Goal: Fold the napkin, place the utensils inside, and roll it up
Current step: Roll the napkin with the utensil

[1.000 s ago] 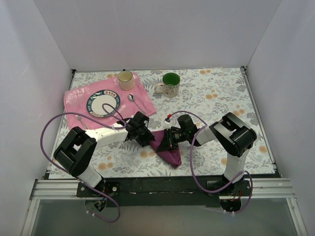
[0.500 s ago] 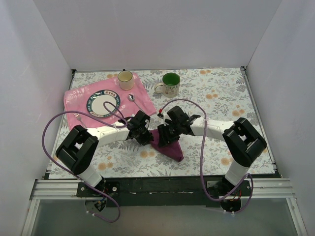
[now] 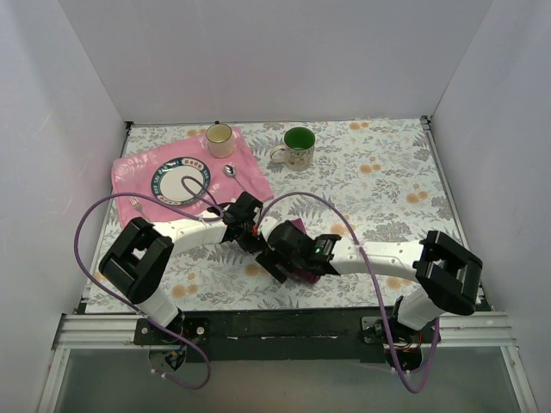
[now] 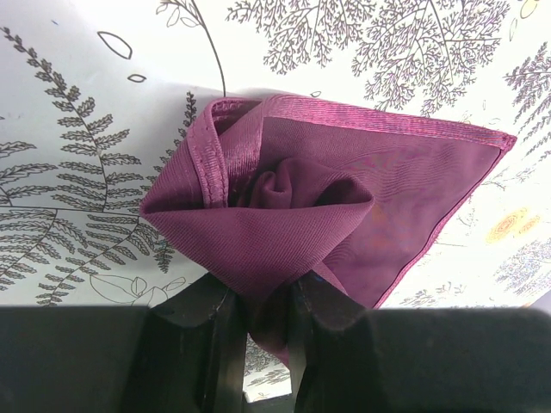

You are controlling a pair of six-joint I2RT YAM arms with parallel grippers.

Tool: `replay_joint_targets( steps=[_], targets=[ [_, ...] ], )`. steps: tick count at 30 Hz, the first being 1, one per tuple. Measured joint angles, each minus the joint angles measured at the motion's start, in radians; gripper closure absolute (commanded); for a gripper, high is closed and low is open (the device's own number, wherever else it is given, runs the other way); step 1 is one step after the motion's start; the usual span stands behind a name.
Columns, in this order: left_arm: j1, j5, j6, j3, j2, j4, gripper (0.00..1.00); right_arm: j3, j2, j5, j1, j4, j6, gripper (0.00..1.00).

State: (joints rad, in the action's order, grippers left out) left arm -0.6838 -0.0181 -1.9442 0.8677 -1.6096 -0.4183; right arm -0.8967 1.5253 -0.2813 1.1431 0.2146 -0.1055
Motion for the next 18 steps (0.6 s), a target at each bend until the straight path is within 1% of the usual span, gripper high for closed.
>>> replay_joint_targets(
  steps=[3,5,6,8,11,13,14,15,16,17,18],
  targets=[
    [0.000,0.001,0.000,0.000,0.000,0.000,0.82,0.018,0.033,-0.094,0.071,-0.037,0.032,0.05],
    [0.001,0.002,0.000,0.000,0.000,0.000,0.82,0.025,0.059,-0.142,0.093,-0.068,0.049,0.07],
    [0.001,0.003,0.001,0.000,0.000,0.000,0.82,0.032,0.069,-0.164,0.097,-0.088,0.056,0.11],
    [0.001,0.003,0.001,0.000,0.000,0.000,0.83,0.042,0.089,-0.204,0.099,-0.118,0.066,0.16],
    [0.002,0.004,0.003,0.000,0.000,0.000,0.83,0.045,0.114,-0.259,0.099,-0.164,0.079,0.17],
    [0.002,0.005,0.003,0.000,0.000,0.000,0.83,0.050,0.126,-0.282,0.099,-0.192,0.088,0.22],
    [0.002,0.006,0.004,0.000,0.000,0.000,0.83,0.051,0.131,-0.293,0.099,-0.204,0.097,0.33],
    [0.003,0.007,0.004,0.000,0.000,0.000,0.83,0.054,0.136,-0.301,0.099,-0.220,0.105,0.40],
    [0.005,0.009,0.004,0.000,0.000,0.000,0.83,0.058,0.139,-0.308,0.099,-0.236,0.113,0.44],
    [0.007,0.010,0.005,0.000,0.000,0.000,0.82,0.068,0.143,-0.310,0.099,-0.250,0.116,0.51],
    [0.008,0.011,0.006,0.000,0.000,0.001,0.81,0.077,0.146,-0.315,0.100,-0.270,0.117,0.56]
  ],
)
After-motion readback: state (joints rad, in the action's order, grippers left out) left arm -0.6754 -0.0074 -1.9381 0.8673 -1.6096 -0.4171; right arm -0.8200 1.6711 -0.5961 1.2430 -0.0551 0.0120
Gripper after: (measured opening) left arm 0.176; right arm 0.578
